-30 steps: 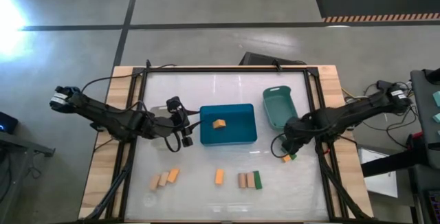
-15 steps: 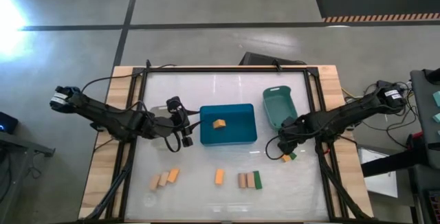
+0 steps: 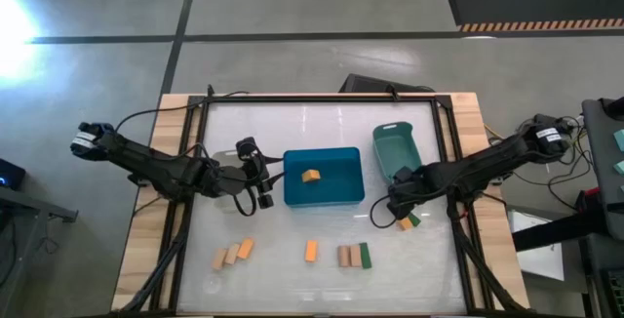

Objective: Sort & place blocks by color
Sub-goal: Put the green block into the teal bin

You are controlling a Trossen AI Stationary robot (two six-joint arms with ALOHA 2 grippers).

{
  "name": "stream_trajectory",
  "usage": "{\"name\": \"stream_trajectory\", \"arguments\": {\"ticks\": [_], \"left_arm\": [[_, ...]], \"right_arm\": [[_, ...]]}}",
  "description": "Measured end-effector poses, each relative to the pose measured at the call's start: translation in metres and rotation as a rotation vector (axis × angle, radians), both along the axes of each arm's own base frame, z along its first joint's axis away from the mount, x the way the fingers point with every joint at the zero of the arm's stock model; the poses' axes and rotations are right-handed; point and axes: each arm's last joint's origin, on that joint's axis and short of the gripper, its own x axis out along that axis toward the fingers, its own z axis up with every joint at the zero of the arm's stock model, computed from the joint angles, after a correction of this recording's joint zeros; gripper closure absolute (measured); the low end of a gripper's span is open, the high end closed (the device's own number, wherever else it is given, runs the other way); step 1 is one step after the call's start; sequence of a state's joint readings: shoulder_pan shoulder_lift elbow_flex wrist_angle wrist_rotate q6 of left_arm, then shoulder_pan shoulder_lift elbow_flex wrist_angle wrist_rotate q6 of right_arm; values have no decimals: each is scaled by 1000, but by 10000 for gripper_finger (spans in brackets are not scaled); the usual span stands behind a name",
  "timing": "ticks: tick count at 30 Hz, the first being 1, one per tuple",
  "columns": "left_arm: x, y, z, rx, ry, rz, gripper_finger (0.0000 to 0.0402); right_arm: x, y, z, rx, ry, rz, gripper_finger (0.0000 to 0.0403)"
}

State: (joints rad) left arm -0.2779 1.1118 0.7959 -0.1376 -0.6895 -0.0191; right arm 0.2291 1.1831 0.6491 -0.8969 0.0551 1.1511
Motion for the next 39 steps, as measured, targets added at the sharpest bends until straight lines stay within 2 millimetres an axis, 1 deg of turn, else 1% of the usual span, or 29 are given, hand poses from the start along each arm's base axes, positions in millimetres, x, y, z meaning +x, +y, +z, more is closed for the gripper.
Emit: {"name": "stream_trajectory", "arguments": {"ticks": [5, 7, 11, 18, 19, 24, 28, 32, 36, 39], "left_arm": [[0, 0, 0, 0, 0, 0, 256], [0, 0, 0, 0, 0, 0, 256], [0, 0, 0, 0, 0, 0, 256], [0, 0, 0, 0, 1, 1, 256], [0, 0, 0, 0, 1, 1, 256], [0, 0, 0, 0, 0, 1, 256], [0, 0, 0, 0, 0, 1, 256], [0, 0, 0, 0, 0, 1, 256], [0, 0, 0, -1, -3, 1, 256], [0, 0, 0, -1, -3, 1, 256]], "right_arm": [[3, 1, -8, -19, 43, 2, 210], [5, 1, -12, -21, 53, 10, 218], [6, 1, -16, -26, 74, 12, 256], [7, 2, -16, -16, 71, 26, 354], [6, 2, -15, -12, 68, 30, 362], [6, 2, -11, 23, 58, 67, 362], [10, 4, -1, 46, 26, 129, 357], [20, 8, 14, 99, -25, 208, 353], [36, 13, 38, 143, -116, 273, 354], [49, 13, 62, 117, -208, 297, 354]]}}
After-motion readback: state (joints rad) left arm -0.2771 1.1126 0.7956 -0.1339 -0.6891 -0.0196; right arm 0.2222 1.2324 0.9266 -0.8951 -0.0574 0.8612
